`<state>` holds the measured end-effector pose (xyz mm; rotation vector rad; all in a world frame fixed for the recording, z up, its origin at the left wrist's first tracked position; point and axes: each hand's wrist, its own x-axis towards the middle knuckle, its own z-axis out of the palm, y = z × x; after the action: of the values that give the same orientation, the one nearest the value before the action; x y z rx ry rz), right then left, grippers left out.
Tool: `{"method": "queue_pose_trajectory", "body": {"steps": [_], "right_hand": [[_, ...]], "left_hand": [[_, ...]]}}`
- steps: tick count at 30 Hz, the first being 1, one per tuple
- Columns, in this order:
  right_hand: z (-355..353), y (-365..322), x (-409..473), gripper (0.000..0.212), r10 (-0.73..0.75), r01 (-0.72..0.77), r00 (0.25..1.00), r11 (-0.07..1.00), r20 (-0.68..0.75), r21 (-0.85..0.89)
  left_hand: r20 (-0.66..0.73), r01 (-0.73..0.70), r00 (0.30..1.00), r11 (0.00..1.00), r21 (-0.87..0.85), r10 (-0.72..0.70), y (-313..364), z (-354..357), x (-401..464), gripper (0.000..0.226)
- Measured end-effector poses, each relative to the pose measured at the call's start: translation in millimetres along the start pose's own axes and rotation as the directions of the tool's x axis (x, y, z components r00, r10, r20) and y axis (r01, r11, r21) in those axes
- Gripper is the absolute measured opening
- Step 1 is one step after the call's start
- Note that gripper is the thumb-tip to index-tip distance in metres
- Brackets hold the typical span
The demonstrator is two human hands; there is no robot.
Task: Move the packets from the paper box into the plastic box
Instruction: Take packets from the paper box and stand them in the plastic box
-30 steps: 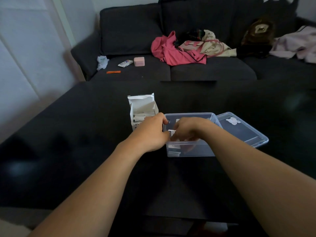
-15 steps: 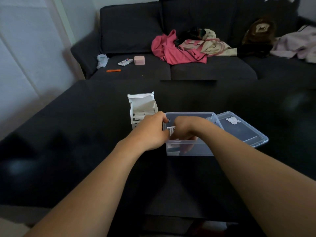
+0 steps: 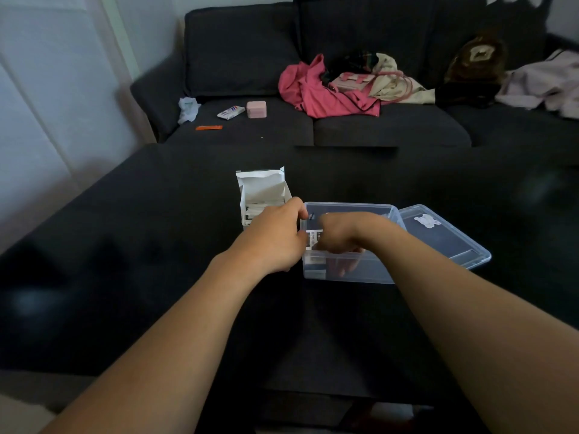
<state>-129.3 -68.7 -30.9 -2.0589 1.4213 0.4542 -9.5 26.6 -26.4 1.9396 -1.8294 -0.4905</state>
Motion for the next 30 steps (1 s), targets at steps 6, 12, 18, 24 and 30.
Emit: {"method": "queue_pose_trajectory", "body": {"steps": [6, 12, 18, 24, 30], "right_hand": [[-4.1, 1.0, -8.1, 0.043, -0.005, 0.006, 1.000, 0.986, -0.003, 0.164], [-25.3, 6.1, -32.5, 0.035, -0.073, 0.090, 0.994, 0.970, -0.085, 0.225], [-40.1, -17.2, -51.8, 0.008, -0.419, 0.614, 0.676, 0.775, -0.606, 0.150], [-8.0, -54.7, -22.7, 0.006, -0.544, 0.472, 0.536, 0.827, -0.646, -0.305], [1.2, -38.4, -4.4, 0.011, -0.512, 0.385, 0.608, 0.859, -0.607, -0.338]], "left_hand": [[-0.050, -0.042, 0.998, 0.999, 0.030, 0.043, -2.6, -1.7, 0.2, 0.020], [-0.263, 0.032, 0.961, 0.981, -0.192, -0.083, -12.1, -21.4, 1.0, 0.015], [-0.477, 0.241, 0.773, 0.890, -0.388, -0.417, -38.6, -39.3, 3.8, 0.035], [-0.211, 0.364, 0.883, 0.896, -0.255, -0.419, -50.5, -28.8, 10.0, 0.024], [-0.236, 0.284, 0.920, 0.947, -0.151, -0.313, -56.5, -24.8, 12.8, 0.015]]}}
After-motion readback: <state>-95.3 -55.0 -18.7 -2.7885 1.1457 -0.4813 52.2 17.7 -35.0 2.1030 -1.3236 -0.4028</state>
